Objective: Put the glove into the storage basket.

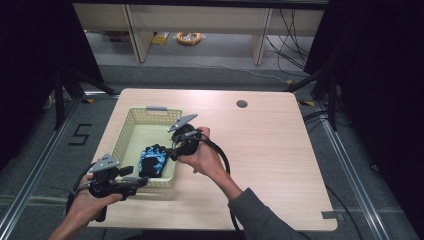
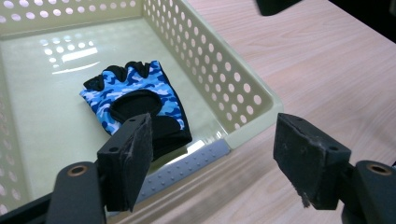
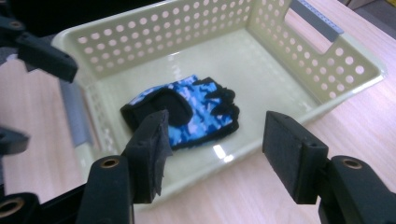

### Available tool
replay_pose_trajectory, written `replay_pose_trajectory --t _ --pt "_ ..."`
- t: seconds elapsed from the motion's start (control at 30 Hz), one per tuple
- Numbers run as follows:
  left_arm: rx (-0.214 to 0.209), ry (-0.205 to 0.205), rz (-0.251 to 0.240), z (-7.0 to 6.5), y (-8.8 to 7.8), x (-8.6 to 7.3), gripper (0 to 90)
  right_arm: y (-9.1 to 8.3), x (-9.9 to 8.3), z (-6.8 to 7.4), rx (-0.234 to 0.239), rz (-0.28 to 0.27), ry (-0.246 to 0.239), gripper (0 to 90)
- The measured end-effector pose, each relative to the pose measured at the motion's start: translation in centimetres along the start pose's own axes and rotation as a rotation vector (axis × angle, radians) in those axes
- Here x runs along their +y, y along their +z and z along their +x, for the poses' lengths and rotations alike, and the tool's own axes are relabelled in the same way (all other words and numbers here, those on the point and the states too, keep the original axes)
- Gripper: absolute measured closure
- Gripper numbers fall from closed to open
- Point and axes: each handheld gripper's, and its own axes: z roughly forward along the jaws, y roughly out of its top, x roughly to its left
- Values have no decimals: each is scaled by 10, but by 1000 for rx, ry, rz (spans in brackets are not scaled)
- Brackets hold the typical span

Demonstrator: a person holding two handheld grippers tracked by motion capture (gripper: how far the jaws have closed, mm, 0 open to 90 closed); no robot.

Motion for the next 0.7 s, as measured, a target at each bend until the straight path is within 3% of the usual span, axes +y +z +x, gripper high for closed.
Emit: replay_pose_trajectory --t 0.13,0.17,0.27,0.53,0.7 --pt "-13 9 -8 -6 0 -6 271 -17 -18 5 3 -5 49 409" --pt "-20 10 -7 -7 0 -6 269 -22 -25 4 4 -23 36 408" --pt "-30 23 -8 -11 -1 -9 253 -35 -41 3 12 -31 62 399" --pt "-55 50 -8 -25 4 -17 230 -70 -92 -5 -30 -87 142 380" --pt "-87 56 -14 -30 10 -21 215 -85 -119 -8 -39 -95 175 362"
